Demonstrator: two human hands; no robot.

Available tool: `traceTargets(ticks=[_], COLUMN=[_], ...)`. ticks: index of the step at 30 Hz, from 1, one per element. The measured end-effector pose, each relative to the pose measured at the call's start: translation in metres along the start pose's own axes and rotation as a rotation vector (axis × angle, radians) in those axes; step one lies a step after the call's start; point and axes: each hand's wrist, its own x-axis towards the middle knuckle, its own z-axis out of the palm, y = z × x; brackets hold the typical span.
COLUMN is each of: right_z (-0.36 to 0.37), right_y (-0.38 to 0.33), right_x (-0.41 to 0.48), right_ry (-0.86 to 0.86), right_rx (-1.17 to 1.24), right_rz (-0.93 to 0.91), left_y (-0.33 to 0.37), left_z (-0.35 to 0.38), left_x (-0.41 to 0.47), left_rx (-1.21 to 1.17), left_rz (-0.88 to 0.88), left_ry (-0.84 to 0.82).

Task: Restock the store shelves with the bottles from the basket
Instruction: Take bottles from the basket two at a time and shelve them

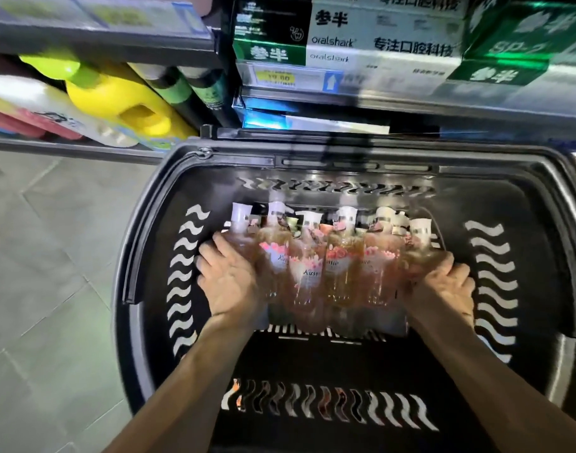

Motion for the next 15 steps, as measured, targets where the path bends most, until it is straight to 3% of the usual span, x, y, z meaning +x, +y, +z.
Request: traceTargets(ticks=[4,15], right_z=[0.011,0.008], right_y=[0.003,0.006], right_x=[0.005,-0.002], right_ry=[0.068,0.048], right_rx=[-0.037,-0.035], right_rz=[-0.035,-0.054], left_y=[0.007,0.005], left_z=[0.003,0.013], left_x=[0.0,0.001], left_rx=[0.015,0.002], left_rz=[-0.066,0.012], left_ry=[0.031,0.03])
